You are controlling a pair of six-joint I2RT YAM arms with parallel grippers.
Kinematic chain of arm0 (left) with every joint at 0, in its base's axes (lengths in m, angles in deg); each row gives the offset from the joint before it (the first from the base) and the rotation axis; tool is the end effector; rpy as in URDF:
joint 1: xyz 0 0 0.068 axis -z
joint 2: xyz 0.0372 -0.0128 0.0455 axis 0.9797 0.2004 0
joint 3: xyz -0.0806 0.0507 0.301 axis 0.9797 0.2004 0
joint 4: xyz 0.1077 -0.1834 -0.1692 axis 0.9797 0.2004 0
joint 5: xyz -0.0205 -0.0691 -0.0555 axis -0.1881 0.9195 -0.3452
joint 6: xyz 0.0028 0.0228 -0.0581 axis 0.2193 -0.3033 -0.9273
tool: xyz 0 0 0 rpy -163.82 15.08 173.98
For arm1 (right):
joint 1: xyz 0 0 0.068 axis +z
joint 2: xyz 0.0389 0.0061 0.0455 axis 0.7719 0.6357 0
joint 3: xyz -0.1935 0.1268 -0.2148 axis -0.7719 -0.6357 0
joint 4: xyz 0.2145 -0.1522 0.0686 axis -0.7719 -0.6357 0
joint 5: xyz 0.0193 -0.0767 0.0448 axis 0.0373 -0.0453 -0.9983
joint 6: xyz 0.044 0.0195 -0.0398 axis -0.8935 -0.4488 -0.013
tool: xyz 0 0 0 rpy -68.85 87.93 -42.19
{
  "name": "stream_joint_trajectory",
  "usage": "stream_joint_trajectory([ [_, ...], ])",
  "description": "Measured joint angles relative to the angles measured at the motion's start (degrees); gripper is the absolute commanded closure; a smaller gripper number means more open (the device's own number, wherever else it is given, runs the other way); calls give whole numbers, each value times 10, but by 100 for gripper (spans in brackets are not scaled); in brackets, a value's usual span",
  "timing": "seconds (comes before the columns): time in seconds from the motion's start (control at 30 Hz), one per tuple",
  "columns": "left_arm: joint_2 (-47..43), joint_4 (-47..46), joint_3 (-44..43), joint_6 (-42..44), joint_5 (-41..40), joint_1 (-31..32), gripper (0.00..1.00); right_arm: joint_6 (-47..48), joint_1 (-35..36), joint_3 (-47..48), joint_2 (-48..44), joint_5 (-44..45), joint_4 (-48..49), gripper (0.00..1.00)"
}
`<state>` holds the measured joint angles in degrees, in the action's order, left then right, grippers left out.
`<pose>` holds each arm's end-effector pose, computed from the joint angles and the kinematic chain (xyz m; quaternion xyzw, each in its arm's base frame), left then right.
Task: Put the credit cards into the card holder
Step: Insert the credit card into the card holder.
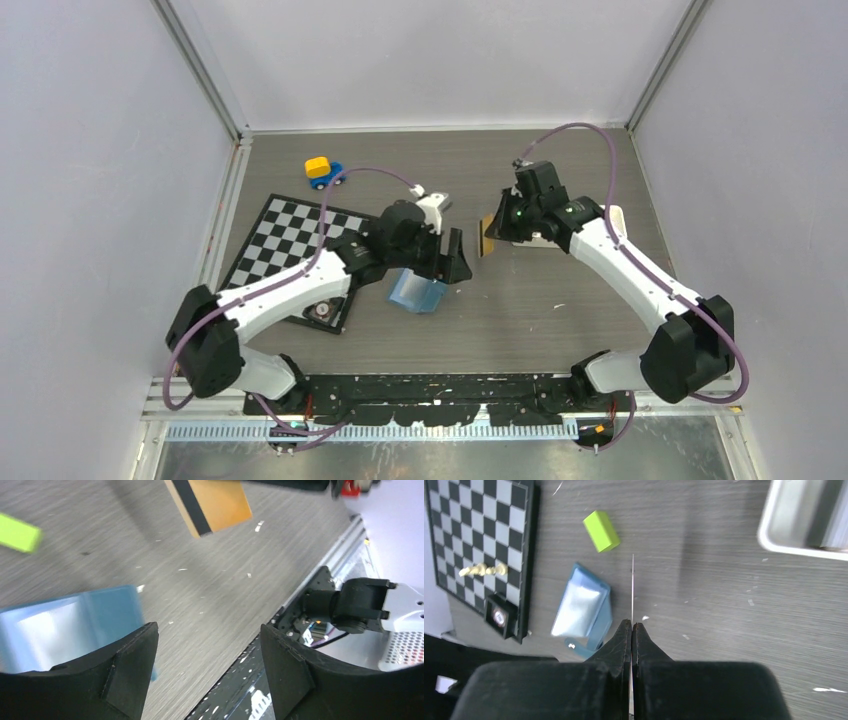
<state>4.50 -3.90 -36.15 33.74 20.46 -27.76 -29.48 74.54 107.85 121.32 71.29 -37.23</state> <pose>0.2066 -0.2675 0.3124 0.1672 0.8647 -0.3816 0.2805 0.2687 0.1252 0.3323 0.0367 0.9297 0.2098 0.3005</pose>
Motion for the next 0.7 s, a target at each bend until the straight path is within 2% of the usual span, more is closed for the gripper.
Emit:
stream_joint_trajectory([
  [0.2, -64, 81, 18, 10, -38, -83, 22, -59, 66, -20, 0, -13, 52, 100],
  [0.37, -88, 108, 77, 4, -56, -152, 23, -105, 115, -21, 1, 6, 98, 100],
  [0.7, -46, 94, 147, -27, -4, -158, 24, -142, 164, -37, 16, 57, 113, 99],
])
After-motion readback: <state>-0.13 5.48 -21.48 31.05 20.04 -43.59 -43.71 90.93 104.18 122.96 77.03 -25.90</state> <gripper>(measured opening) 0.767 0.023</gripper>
